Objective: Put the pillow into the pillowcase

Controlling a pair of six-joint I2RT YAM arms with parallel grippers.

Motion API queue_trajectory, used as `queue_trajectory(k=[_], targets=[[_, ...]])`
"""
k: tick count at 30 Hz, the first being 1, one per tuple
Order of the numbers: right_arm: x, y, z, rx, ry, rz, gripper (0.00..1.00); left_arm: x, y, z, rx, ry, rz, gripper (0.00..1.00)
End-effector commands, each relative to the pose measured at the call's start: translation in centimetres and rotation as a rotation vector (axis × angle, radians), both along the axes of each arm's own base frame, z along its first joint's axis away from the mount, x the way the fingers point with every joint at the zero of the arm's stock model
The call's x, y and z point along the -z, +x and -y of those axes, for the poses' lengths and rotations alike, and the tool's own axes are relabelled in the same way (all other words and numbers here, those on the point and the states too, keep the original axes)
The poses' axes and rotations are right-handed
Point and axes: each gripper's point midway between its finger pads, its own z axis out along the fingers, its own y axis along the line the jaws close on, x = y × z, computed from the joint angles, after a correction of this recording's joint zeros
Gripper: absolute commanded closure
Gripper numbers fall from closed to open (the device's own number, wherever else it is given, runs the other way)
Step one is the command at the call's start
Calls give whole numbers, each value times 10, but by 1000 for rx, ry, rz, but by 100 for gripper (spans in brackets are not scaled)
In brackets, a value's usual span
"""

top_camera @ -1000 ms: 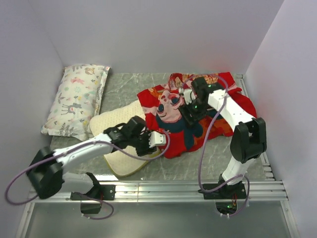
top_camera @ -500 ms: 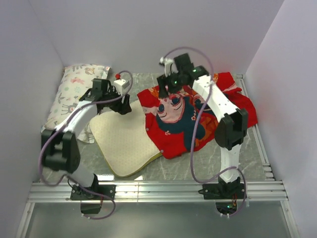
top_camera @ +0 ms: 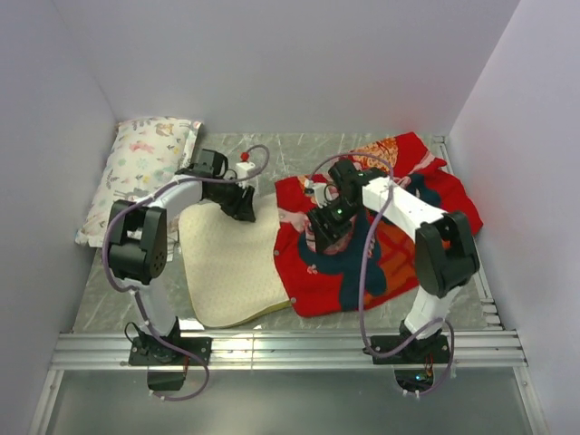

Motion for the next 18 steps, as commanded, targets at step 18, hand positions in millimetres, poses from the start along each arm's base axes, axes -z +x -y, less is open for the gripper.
queue_trajectory(k=[18], targets=[[-92, 184, -57, 166, 148, 319, 13, -46, -6, -11, -28, -57, 99, 24]])
